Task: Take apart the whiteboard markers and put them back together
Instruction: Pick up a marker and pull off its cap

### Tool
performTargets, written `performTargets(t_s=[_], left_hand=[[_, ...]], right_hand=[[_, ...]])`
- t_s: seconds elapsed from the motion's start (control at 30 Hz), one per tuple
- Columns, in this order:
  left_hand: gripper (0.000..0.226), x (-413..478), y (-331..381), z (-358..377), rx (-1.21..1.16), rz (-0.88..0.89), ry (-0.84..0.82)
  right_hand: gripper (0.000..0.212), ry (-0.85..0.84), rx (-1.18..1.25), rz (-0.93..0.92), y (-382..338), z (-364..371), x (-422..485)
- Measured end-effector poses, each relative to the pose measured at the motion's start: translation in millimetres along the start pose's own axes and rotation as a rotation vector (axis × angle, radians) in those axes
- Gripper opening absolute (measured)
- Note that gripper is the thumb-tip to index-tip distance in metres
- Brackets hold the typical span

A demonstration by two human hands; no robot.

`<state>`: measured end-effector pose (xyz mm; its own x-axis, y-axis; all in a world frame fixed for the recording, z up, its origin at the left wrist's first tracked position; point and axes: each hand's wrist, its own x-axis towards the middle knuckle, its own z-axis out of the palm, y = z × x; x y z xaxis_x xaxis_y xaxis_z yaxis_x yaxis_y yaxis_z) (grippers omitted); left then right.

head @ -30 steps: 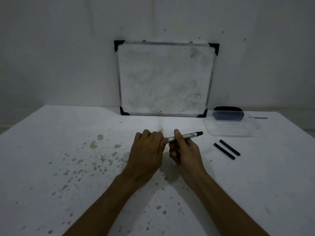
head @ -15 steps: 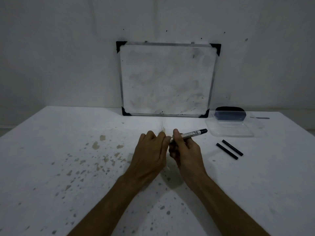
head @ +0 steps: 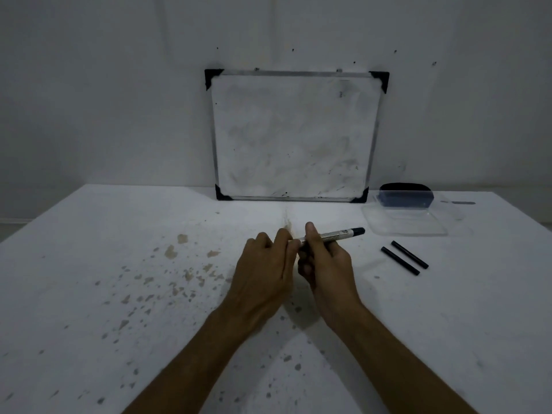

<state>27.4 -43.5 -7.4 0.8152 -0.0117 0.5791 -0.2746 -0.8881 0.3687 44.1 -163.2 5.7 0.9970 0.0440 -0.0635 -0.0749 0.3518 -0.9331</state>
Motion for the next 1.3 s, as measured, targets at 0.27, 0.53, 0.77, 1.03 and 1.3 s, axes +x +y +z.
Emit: performTargets(t_s=[0.27, 0.53, 0.77, 1.03, 1.3], left_hand=[[0.058, 8.5, 9.2, -13.2, -0.770, -0.479, -0.281], [0.054, 17.8, -2.4, -14.2, -0.746, -0.640, -0.199], [0.047, 17.6, -48.1, -22.7, -0.691, -0.757, 0.092], [0.047, 6.3, -60.3, -2.8, -0.265, -0.480, -0.040], [0.030, 7.6, -79.2, -9.6, 0.162, -0.346, 0.013]], right_hand=[[0.020, -0.130, -0.229, -0.319, -1.3, -2.9, -1.0], [0.033, -0.066, -0.032, -0.071, 19.3, 12.3, -0.4], [0.027, 0.115, 0.171, 0.041, 9.5, -5.8, 13.1], [0.028, 0.031, 0.204, 0.118, 8.7, -7.2, 19.0], [0.029, -0.069, 0.270, 0.179, 10.1, -12.4, 27.6]])
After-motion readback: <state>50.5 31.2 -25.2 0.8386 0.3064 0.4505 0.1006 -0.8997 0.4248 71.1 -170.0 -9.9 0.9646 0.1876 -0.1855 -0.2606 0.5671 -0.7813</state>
